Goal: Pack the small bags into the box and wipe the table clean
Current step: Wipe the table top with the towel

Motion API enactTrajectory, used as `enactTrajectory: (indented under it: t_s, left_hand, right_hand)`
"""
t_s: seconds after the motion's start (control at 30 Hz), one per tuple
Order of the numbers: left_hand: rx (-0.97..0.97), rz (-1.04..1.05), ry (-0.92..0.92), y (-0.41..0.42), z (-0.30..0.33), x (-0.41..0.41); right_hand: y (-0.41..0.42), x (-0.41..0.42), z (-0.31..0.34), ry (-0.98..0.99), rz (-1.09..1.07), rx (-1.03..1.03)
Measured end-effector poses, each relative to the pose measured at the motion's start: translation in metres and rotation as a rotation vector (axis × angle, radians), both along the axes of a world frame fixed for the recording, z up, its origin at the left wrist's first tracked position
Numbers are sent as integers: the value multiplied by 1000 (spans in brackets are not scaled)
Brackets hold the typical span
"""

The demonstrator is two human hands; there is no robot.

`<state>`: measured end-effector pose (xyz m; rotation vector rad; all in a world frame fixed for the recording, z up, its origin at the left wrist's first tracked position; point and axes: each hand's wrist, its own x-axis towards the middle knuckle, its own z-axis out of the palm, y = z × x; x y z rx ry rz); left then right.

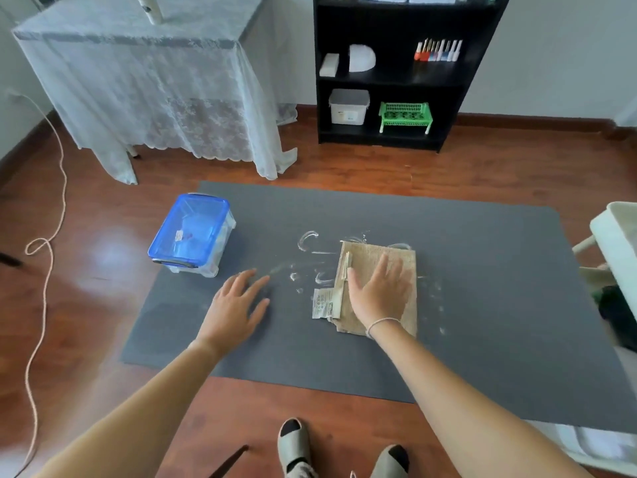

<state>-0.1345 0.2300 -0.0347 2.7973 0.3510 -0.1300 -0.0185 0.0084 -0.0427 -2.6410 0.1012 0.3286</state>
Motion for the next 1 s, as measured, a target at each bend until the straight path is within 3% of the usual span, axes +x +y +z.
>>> enactTrajectory:
  t_s: [0.13, 0.3, 0.47, 0.57, 0.63, 0.7, 0.77, 0.87, 0.93, 1.0]
  left_hand:
    - [69, 8, 45, 21, -15, -22]
    - [88, -1, 50, 31, -30, -25]
    - [60, 13, 27, 35, -35, -25]
    - [65, 21, 34, 34, -36, -25]
    - [70, 18, 36, 34, -36, -25]
    - [72, 19, 34, 34, -36, -25]
    - [74, 24, 29, 33, -35, -24]
    - [75, 27, 23, 32, -35, -24]
    - [74, 28, 14, 33, -36, -24]
    - [58, 33, -5, 34, -38, -24]
  right_hand:
    - [12, 34, -21, -3, -81, -169]
    - [49, 79, -29, -60, 17, -275]
    - [99, 50, -29, -165, 550, -296]
    - [65, -8, -33, -259, 896, -256]
    - [18, -23, -35, -312, 1007, -216]
    - [-25, -6, -34, -322, 968, -196]
    - [-43, 35, -33, -279, 778, -249]
    - [-8, 95, -31, -208, 463, -280]
    - [46, 117, -30, -198, 442, -223]
    - [99, 114, -31, -223, 587, -179]
